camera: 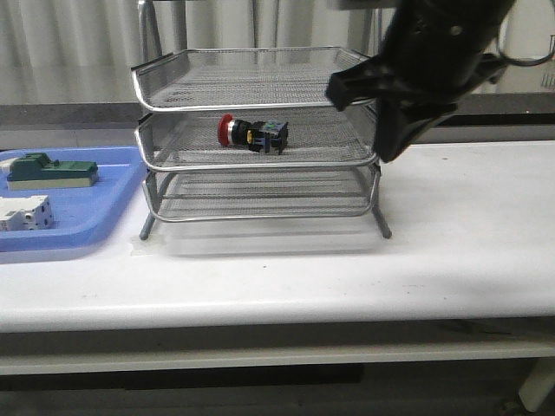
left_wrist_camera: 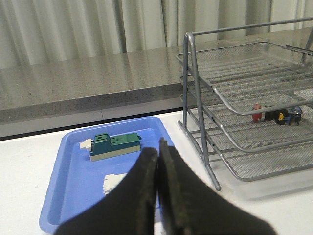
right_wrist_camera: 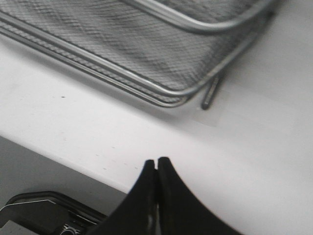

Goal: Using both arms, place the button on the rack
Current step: 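Withdraw the right gripper from the rack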

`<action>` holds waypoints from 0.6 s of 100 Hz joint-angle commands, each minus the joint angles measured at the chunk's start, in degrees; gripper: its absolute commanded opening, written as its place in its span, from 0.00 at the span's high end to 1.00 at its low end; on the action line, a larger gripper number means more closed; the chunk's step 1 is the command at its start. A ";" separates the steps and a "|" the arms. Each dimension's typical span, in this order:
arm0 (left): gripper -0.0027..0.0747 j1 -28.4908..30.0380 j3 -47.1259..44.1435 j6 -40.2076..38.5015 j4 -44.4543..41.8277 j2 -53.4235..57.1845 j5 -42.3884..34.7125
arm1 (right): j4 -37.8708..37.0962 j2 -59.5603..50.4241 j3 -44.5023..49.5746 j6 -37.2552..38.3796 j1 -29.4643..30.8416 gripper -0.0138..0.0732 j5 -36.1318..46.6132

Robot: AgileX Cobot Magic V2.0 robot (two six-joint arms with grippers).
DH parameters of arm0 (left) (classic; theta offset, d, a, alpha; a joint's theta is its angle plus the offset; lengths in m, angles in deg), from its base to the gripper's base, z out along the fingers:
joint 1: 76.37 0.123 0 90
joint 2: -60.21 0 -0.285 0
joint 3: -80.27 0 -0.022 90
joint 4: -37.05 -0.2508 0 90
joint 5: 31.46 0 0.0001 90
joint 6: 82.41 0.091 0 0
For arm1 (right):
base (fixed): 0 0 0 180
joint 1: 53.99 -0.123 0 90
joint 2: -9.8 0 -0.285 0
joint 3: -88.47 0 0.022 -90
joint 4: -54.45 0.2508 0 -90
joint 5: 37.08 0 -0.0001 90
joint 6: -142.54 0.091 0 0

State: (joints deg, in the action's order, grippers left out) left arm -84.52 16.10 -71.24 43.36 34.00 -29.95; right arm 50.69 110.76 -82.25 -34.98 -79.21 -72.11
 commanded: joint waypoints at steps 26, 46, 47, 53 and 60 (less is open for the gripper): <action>0.96 0.19 1.58 -0.55 0.53 -0.37 -5.10 | -2.62 -21.14 12.91 1.82 9.29 0.91 6.62; 0.96 0.19 1.58 -0.55 0.53 -0.37 -5.10 | -2.67 -33.71 20.90 2.60 15.37 0.91 8.85; 0.96 0.19 1.58 -0.55 0.53 -0.37 -5.10 | -2.67 -34.17 21.13 2.60 15.37 0.91 8.98; 0.96 0.19 1.58 -0.55 0.53 -0.37 -5.10 | -2.67 -38.28 23.22 2.65 16.81 0.91 10.20; 0.96 0.19 1.58 -0.55 0.53 -0.37 -5.10 | -2.67 -42.92 25.39 2.65 18.05 0.91 11.21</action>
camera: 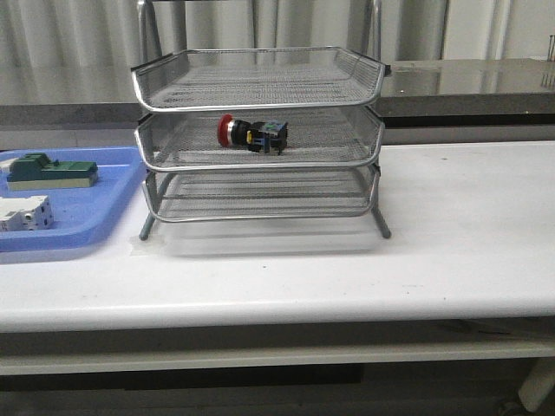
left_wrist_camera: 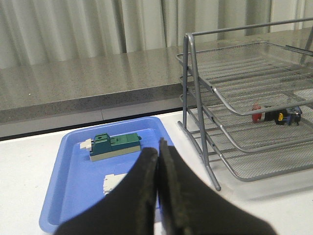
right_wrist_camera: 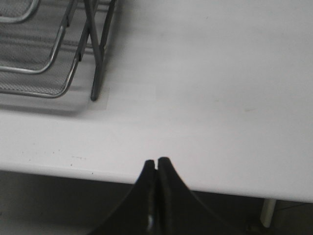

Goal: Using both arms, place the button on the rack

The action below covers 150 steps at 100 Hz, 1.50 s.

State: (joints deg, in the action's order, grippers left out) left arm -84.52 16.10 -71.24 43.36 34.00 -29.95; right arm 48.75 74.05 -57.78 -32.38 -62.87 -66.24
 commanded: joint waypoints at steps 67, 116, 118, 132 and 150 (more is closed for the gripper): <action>0.96 0.19 1.58 -0.55 0.53 -0.37 -5.10 | -0.81 -35.75 11.77 0.05 3.96 0.91 5.96; 0.96 0.19 1.58 -0.55 0.53 -0.37 -5.10 | -0.81 -35.75 11.77 0.05 3.96 0.91 5.96; 0.96 0.19 1.58 -0.55 0.53 -0.37 -5.10 | -0.81 -35.74 11.77 0.05 3.96 0.91 6.00; 0.96 0.19 1.58 -0.55 0.53 -0.37 -5.10 | -1.03 -36.05 12.59 0.05 3.96 0.91 7.06; 0.96 0.19 1.58 -0.55 0.53 -0.37 -5.10 | -0.50 -39.56 19.53 0.05 3.96 0.91 13.75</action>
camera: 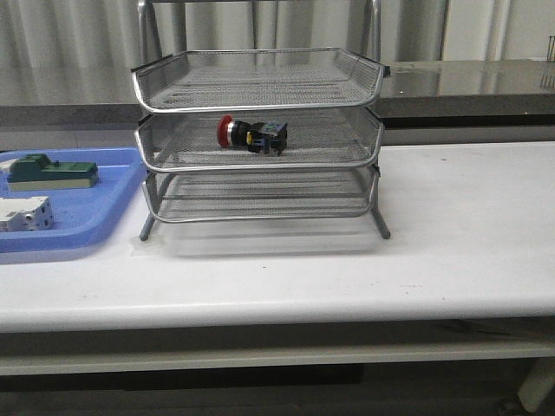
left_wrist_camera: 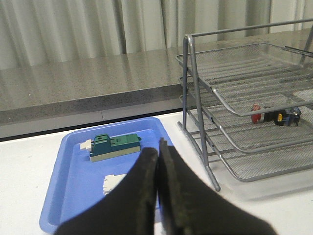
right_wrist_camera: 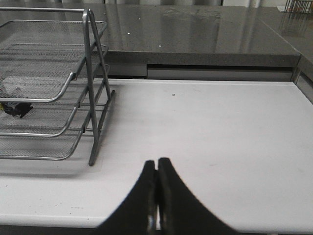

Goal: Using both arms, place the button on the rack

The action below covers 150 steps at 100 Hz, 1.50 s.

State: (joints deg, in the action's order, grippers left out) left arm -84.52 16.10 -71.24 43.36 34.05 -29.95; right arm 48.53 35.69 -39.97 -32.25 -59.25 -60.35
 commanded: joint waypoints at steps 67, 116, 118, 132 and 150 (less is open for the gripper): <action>0.96 0.19 1.58 -0.55 0.53 -0.42 -5.10 | 1.81 -15.56 26.31 -0.08 0.34 0.91 24.85; 0.96 0.19 1.58 -0.55 0.53 -0.42 -5.10 | 1.81 -19.83 26.31 -0.13 0.34 0.91 24.86; 0.96 0.19 1.58 -0.55 0.53 -0.42 -5.10 | 1.81 -19.83 26.31 -0.13 0.34 0.91 24.86; 0.96 0.19 1.58 -0.55 0.53 -0.42 -5.10 | 1.81 -19.83 26.31 -0.13 0.34 0.91 24.86; 0.96 0.19 1.58 -0.55 0.53 -0.42 -5.10 | 1.81 -19.83 26.31 -0.13 0.34 0.91 24.86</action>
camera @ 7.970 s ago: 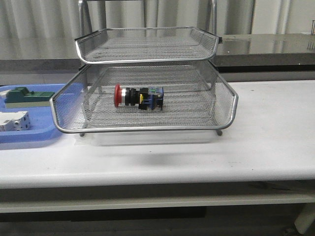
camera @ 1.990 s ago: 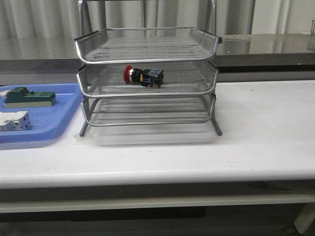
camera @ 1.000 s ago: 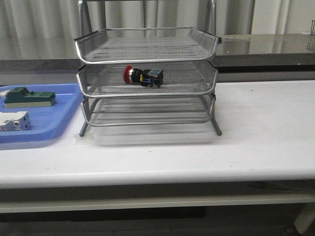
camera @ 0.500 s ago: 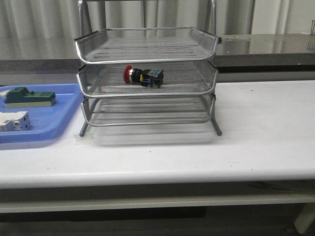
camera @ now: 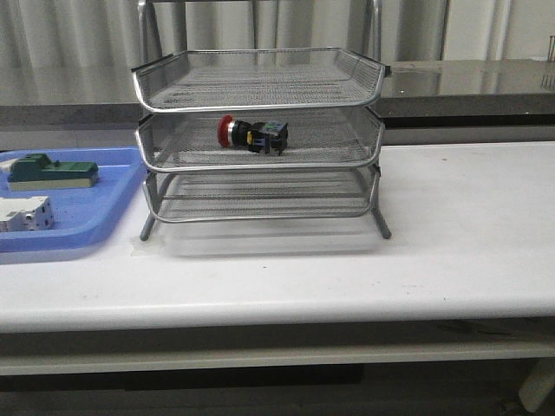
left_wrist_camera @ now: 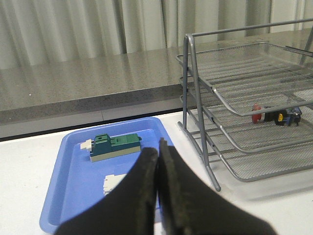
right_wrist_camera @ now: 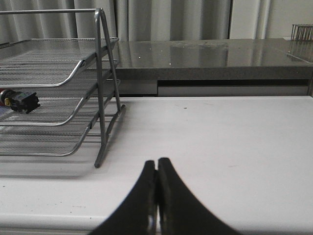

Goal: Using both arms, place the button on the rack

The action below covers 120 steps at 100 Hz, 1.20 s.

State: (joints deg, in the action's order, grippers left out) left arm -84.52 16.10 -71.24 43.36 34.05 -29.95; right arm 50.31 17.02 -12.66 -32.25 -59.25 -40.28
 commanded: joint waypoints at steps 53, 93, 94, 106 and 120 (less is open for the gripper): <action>0.96 0.19 1.58 -0.55 0.53 -0.42 -5.10 | 0.04 -1.16 -1.00 -0.13 0.34 0.91 4.79; 0.96 0.19 1.47 -0.55 0.18 0.49 -5.92 | 0.04 -1.16 -1.00 -0.13 0.34 0.91 4.79; 0.96 0.19 1.49 -0.55 0.18 0.57 -5.92 | 0.04 -1.16 -1.00 -0.13 0.34 0.91 4.79; 0.96 0.19 1.21 -0.55 -1.80 2.66 -5.92 | 0.04 -1.16 -1.00 -0.13 0.34 0.91 4.79; 0.96 0.55 -0.64 -0.55 -2.67 6.90 -5.81 | 0.04 -1.16 -1.00 -0.13 0.34 0.91 4.79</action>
State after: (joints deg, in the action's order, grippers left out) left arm -84.50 15.18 -71.24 41.22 39.08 -31.46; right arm 50.31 17.02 -12.66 -32.25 -59.25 -40.28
